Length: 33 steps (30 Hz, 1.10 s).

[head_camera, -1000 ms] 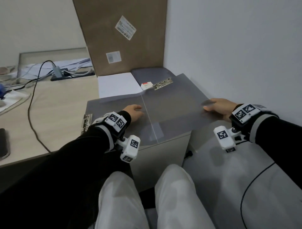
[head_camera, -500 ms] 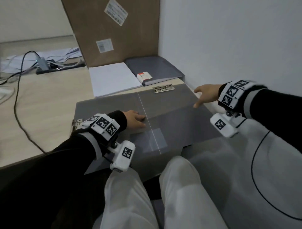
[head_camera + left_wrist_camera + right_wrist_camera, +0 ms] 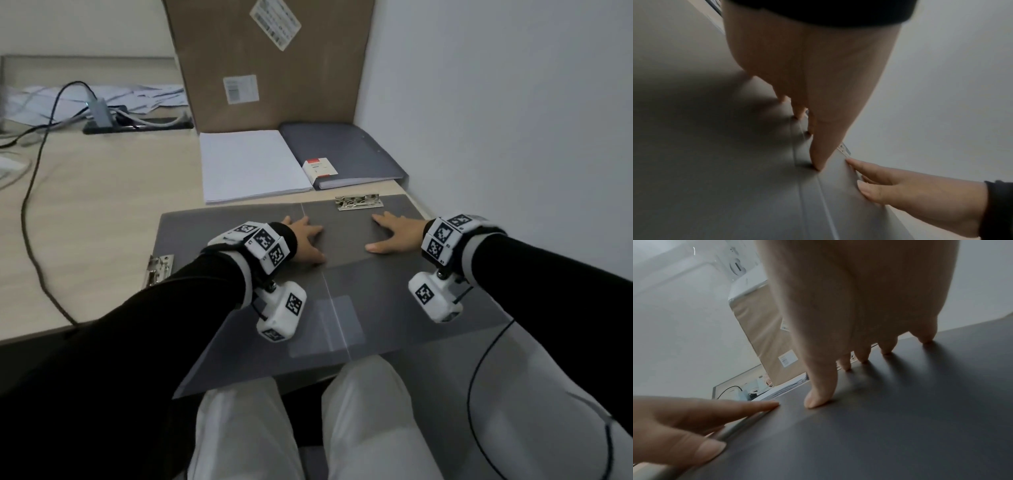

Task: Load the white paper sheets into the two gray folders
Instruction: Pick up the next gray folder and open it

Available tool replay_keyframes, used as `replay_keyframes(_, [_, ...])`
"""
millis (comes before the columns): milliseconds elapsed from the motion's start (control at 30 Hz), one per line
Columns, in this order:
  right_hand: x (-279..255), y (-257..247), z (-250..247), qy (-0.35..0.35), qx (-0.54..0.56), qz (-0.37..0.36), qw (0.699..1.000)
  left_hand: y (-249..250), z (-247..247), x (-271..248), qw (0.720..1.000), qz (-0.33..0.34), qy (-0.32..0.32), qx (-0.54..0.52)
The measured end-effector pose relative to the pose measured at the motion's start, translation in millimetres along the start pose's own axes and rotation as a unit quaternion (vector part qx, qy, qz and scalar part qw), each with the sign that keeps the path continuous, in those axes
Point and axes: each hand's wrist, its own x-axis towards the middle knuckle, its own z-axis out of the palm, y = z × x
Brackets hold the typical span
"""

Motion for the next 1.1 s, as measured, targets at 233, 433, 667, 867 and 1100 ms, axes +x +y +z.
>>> replay_keyframes(233, [17,-4,-29,0.114,0.004,-0.059,0.992,3,0,14,0.999,0.011,-0.018,0.029])
replay_keyframes(433, [53,-39,-32,0.120,-0.070,-0.098,0.985,-4,5,12,1.000,0.018,-0.002,0.004])
replay_keyframes(667, [72,-34,-23,0.083,-0.056,-0.090,0.991,-9,13,15,0.999,0.026,0.013,-0.022])
replay_keyframes(867, [71,-32,-22,0.073,-0.022,-0.095,0.993,-10,12,17,1.000,0.026,-0.001,-0.010])
replay_keyframes(1100, [63,-27,-30,0.183,0.194,-0.117,0.957,-10,10,16,0.999,0.032,-0.002,-0.006])
